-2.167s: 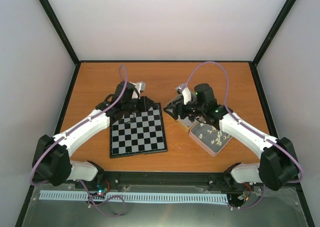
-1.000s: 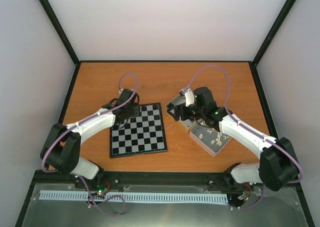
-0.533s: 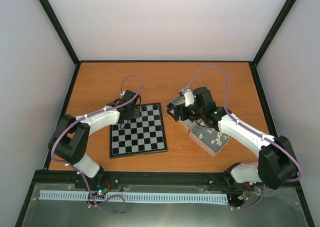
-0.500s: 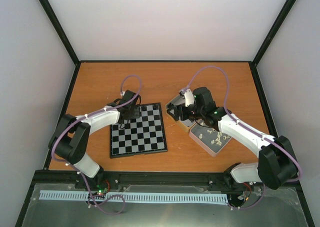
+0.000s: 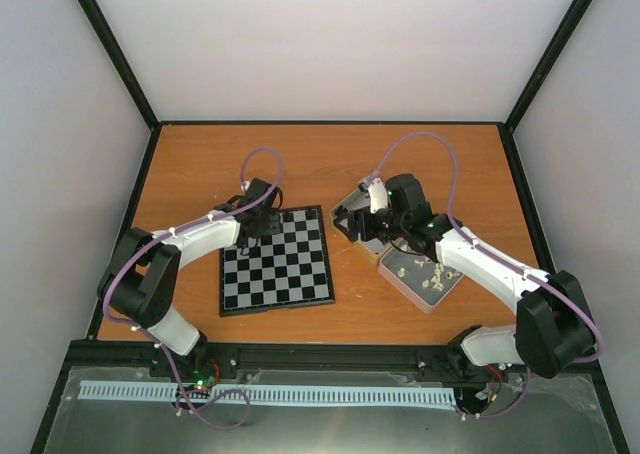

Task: Set up the chess pieces on the board
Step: Place the chess piece on the chessboard, then pick up the chess piece from the chessboard.

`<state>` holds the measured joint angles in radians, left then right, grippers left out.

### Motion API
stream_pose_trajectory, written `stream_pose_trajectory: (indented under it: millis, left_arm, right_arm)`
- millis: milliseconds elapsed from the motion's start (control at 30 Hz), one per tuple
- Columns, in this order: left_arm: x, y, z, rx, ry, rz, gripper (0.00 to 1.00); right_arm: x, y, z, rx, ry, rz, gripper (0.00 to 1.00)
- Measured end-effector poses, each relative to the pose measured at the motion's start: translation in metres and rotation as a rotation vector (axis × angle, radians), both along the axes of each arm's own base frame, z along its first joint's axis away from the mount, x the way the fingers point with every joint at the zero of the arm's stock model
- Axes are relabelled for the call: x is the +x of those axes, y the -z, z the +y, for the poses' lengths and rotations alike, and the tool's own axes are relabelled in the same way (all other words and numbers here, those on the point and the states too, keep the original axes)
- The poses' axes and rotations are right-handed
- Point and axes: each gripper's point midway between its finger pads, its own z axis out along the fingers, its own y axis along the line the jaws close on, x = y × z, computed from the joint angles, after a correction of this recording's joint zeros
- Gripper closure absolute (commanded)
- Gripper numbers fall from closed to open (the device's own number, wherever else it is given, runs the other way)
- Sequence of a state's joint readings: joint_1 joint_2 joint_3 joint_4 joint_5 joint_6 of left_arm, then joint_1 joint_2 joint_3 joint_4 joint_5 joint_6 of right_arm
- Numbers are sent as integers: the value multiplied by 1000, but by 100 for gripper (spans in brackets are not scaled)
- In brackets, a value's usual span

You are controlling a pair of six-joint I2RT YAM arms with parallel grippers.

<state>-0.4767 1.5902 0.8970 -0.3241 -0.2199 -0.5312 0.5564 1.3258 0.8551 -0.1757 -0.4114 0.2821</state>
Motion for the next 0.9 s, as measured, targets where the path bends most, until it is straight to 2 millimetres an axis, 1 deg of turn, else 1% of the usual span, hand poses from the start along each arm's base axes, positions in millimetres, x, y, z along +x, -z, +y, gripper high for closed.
stream_pose_trajectory:
  millis: [267, 433, 500, 567, 700, 800, 867, 900]
  left_arm:
    - [0, 5, 4, 24, -12, 15, 72]
    - [0, 10, 4, 30, -12, 26, 88]
    - [0, 12, 5, 34, -11, 30, 92]
    - [0, 12, 5, 39, -10, 32, 94]
    - [1, 11, 7, 50, -15, 26, 94]
    - [2, 5, 12, 61, -35, 7, 94]
    - [1, -6, 16, 60, -47, -24, 94]
    - [1, -15, 19, 57, -56, -50, 94]
  right_arm:
    - [0, 1, 0, 0, 2, 5, 25]
    - [0, 1, 0, 0, 2, 5, 25]
    - [0, 1, 0, 0, 2, 5, 25]
    - [0, 1, 0, 0, 3, 5, 25]
    - [0, 1, 0, 0, 2, 5, 25]
    - [0, 1, 0, 0, 2, 5, 25]
    - [0, 1, 0, 0, 3, 6, 25]
    - [0, 1, 0, 0, 3, 6, 25]
